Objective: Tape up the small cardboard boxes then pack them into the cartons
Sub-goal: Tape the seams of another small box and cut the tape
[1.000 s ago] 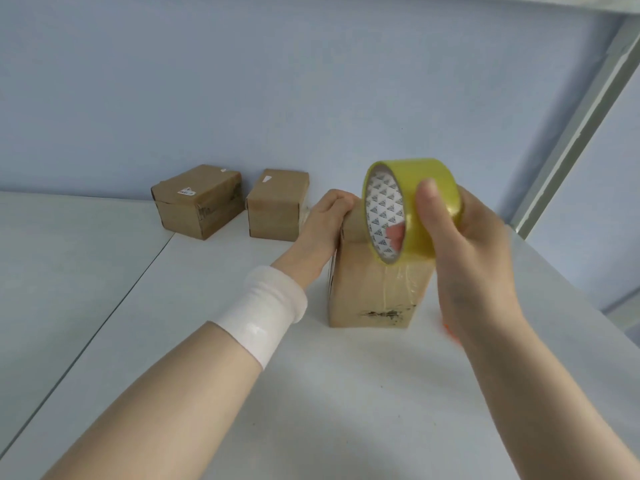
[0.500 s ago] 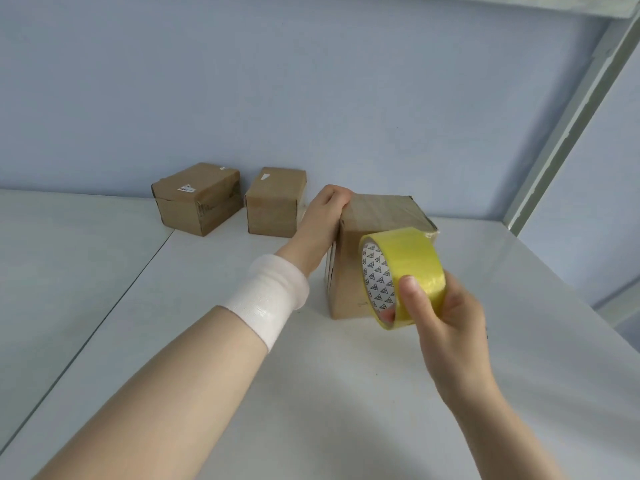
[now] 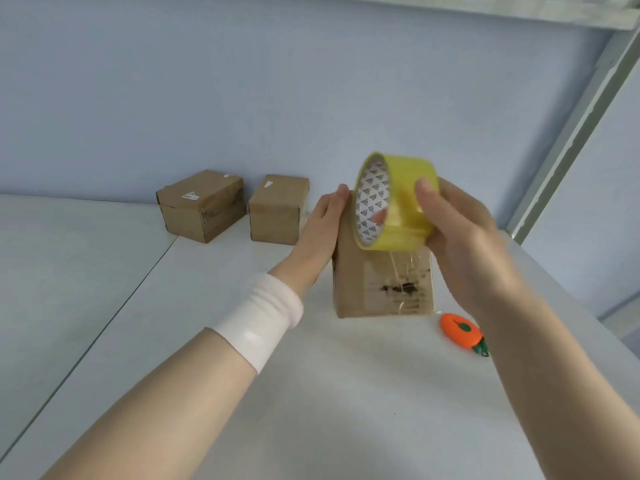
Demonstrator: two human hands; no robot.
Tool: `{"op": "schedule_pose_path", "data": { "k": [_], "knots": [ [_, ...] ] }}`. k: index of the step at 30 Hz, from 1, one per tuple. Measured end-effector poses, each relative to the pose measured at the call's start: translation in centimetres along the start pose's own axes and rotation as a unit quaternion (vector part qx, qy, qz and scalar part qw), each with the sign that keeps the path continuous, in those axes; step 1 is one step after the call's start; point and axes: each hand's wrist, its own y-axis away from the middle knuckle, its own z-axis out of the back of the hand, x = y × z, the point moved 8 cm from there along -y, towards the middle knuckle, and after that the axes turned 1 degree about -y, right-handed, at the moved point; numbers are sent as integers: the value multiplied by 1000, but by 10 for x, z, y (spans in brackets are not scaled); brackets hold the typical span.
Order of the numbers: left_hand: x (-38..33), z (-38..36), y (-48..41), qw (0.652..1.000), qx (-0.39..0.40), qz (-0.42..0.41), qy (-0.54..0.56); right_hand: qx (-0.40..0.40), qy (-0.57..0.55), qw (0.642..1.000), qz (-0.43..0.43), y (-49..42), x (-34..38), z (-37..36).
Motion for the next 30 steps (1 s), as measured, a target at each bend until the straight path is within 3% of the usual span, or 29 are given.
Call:
{"op": "schedule_pose_path", "data": {
  "k": [2,6,8,11,16,23,30],
  "knots": [
    [17,-4,-4,997,25,71,-25,15,26,999,-42,-17,-20,-5],
    [45,18,-24,988,-67,111,-89,-58,88,988,-109,-35,-70,1],
    [55,23,-29,986,-79,120,-83,-57,100,985,-126,-39,-82,1],
    [60,22,-36,989,-80,105,-66,-39,130,984,-113,-43,-85,1],
    [59,22,-37,992,-84,78,-57,-136,123,982,-51,-27,-78,17],
    [52,20,-35,992,-81,67,-63,2,178,978,-105,-15,-69,9],
    [51,20,-36,990,-71,76,-92,-134,174,970,-102,38,-39,29]
  ]
}}
